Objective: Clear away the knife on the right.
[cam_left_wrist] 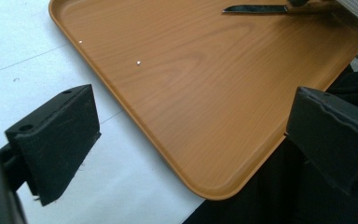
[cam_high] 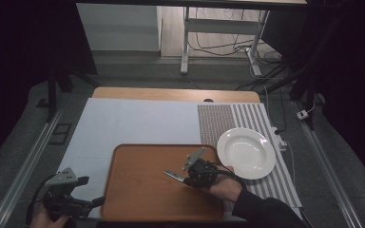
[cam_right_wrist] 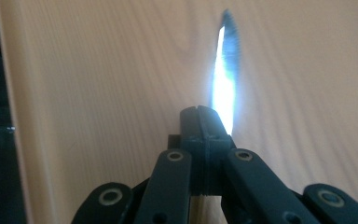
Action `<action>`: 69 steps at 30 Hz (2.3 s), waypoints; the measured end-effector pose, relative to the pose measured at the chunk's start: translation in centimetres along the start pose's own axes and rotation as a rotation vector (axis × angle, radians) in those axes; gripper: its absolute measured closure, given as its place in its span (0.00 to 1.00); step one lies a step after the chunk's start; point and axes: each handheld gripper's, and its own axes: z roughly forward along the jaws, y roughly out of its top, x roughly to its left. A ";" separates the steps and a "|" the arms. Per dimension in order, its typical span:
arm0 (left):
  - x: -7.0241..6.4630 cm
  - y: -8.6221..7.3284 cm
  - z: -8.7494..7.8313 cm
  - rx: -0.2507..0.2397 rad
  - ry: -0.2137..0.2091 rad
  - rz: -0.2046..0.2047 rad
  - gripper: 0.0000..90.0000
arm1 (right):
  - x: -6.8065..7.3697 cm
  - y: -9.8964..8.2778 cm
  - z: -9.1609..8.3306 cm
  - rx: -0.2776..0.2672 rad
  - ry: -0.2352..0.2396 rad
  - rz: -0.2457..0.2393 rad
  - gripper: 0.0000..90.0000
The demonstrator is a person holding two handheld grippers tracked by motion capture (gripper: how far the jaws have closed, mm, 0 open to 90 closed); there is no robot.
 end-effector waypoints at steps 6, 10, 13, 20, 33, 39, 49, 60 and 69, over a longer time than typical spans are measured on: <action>0.0 0.0 0.0 -0.001 0.001 0.000 0.03 | -0.7 -0.6 1.2 0.056 0.015 0.032 1.00; -0.1 0.0 0.0 -0.001 0.001 0.003 0.03 | -1.5 -1.2 0.8 0.061 -0.012 0.062 1.00; 0.0 0.0 -0.1 -0.003 -0.001 0.002 0.03 | -2.1 -1.7 0.4 0.062 -0.030 0.077 1.00; -0.1 0.0 -0.1 -0.002 0.000 0.006 0.03 | -3.4 -3.5 -0.7 0.062 -0.053 0.149 1.00; -0.1 0.0 0.0 -0.003 0.001 0.008 0.03 | -4.8 -6.3 -2.3 0.069 -0.064 0.246 1.00; -0.1 0.0 -0.1 -0.004 0.000 0.008 0.03 | -4.7 -6.1 -2.3 0.059 -0.064 0.245 1.00; -0.1 0.0 0.0 -0.002 0.000 0.007 0.03 | -4.0 -5.3 -2.8 -0.004 -0.090 0.230 0.87; 0.0 0.0 0.0 -0.006 0.000 0.006 0.03 | -3.2 -4.7 -4.0 -0.078 -0.113 0.245 0.67; 0.0 0.0 0.0 -0.005 -0.004 0.005 0.03 | -2.8 -4.6 -4.8 -0.140 -0.137 0.273 0.44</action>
